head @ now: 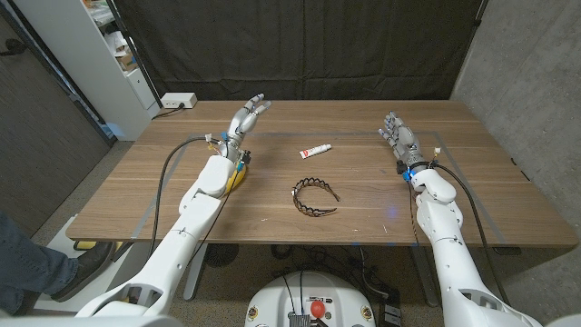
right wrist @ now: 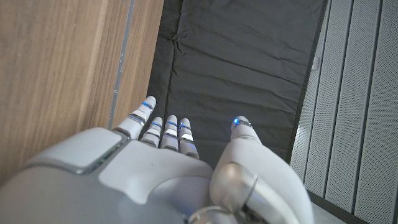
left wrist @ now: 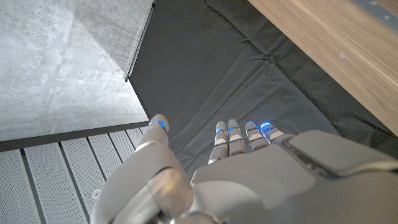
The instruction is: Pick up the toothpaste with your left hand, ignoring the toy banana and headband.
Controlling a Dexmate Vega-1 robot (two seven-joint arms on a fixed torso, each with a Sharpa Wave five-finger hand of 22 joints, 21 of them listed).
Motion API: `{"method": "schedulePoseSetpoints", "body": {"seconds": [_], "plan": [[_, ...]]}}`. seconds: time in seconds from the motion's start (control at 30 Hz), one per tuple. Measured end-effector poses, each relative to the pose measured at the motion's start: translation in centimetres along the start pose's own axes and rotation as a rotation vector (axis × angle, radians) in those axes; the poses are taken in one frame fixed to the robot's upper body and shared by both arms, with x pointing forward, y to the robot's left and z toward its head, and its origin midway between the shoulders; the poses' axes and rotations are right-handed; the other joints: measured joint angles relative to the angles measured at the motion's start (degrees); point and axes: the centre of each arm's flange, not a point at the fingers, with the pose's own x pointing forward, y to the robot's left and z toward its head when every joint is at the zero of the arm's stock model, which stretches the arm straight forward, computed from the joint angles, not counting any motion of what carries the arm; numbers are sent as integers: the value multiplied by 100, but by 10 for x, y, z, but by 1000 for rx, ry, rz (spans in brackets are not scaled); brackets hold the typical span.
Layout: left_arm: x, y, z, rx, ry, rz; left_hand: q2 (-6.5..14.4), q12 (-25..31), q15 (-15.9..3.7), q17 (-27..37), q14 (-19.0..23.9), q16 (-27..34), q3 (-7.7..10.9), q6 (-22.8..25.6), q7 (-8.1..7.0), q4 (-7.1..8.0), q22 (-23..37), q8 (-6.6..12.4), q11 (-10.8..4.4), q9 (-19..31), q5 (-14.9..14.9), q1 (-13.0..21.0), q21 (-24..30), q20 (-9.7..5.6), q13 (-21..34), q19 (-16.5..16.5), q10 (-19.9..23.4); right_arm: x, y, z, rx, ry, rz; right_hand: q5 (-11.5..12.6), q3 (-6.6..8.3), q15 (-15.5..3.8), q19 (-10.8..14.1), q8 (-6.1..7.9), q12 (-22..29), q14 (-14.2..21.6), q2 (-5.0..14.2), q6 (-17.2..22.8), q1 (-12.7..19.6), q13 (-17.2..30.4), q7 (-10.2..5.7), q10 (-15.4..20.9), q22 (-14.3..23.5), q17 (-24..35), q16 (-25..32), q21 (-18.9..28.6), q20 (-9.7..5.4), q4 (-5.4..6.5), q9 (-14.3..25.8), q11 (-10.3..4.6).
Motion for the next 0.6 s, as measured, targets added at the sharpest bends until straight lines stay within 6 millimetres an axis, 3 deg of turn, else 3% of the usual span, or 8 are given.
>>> {"method": "schedulePoseSetpoints", "body": {"seconds": [0.6], "plan": [[-1,-8,8,69,-17,-9,0,0,-1,0,44,0,24,81,-20,-24,-1,0,-31,29,20,151,0,36,0,-7,91,-5,2,0,5,-6,2,0,0,-2,42,0,0,85,0,52,0,0,11,64,0,0,0,45,41,1,29,1]]}}
